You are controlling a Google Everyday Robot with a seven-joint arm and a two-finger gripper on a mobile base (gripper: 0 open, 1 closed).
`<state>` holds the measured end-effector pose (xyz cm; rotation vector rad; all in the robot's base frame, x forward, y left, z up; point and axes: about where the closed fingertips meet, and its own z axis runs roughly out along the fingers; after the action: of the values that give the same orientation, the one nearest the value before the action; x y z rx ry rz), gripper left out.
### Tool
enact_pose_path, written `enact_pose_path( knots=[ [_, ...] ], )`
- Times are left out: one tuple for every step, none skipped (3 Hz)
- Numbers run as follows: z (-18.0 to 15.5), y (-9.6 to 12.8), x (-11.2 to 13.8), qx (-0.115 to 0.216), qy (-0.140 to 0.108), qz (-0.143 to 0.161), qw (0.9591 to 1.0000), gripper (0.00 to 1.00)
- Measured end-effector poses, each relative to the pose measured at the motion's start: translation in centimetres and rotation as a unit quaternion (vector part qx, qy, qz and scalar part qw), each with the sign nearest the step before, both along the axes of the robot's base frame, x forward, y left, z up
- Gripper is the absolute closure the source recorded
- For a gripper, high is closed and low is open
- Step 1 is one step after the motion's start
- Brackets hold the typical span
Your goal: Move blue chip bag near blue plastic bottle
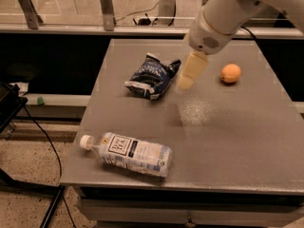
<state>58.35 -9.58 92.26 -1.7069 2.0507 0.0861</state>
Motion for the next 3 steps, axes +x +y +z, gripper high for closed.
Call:
enact_pose_path(
  knots=[
    [-2.1,5.4,4.7,0.040,0.006,0.015,0.9991,0.00],
    [-4.2,8.9,7.2,0.047,0.020,0.019,0.9985,0.00],
    [-4.5,9.3,7.3,0.047,0.023,0.021,0.9984,0.16]
  ],
)
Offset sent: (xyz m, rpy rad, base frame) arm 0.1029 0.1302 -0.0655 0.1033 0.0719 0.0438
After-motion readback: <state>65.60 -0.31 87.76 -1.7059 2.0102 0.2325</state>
